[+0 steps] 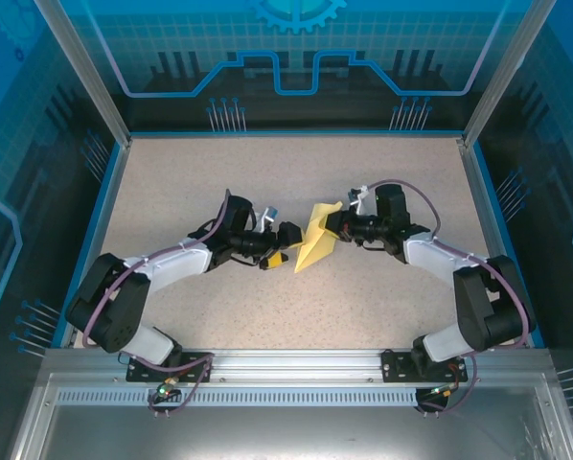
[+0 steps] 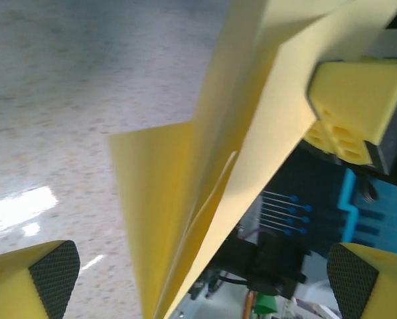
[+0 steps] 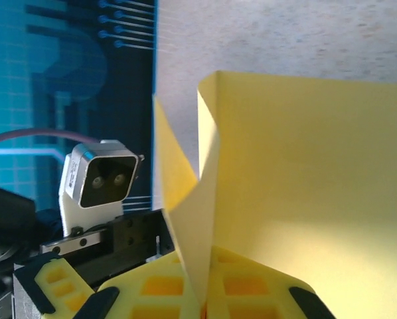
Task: Fold a paper plane with a square sheet of paper (pick it up from the middle)
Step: Turn over the paper at the center of the table.
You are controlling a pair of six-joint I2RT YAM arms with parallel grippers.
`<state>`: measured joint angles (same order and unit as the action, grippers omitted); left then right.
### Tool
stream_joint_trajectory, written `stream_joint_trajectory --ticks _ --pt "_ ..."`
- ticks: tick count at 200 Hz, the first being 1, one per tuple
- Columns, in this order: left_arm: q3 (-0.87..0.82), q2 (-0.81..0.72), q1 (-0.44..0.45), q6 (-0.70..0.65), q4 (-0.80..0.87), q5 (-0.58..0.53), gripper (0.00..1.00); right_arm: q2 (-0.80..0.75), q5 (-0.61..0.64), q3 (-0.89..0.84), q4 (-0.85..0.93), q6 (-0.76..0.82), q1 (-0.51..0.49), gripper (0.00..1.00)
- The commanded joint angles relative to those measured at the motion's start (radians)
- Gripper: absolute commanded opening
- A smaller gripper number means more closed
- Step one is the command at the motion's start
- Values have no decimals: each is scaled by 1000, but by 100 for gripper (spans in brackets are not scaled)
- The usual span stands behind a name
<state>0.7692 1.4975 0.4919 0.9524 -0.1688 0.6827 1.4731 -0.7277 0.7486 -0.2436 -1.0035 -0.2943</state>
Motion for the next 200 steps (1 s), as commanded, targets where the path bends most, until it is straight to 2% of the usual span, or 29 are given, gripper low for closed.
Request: stream_joint_trajectory --ticks 1,59,79,108,141,187,200 --pt "-15 -7 4 72 -126 102 99 -20 -105 31 -77 -88 5 8" --pt "-24 67 8 217 -322 170 99 -19 -133 54 -131 -162 2 9" --pt "-21 64 8 229 -363 170 94 -9 -145 57 -132 -170 1 10" --pt "-21 41 9 200 -384 144 80 6 -168 55 -122 -164 1 10" --pt "-23 33 8 188 -394 108 51 25 -190 54 -109 -155 2 10" --pt "-27 26 7 159 -364 66 19 27 -189 60 -42 -109 3 13" --pt "-23 21 8 139 -332 49 13 24 -181 72 23 -73 5 18"
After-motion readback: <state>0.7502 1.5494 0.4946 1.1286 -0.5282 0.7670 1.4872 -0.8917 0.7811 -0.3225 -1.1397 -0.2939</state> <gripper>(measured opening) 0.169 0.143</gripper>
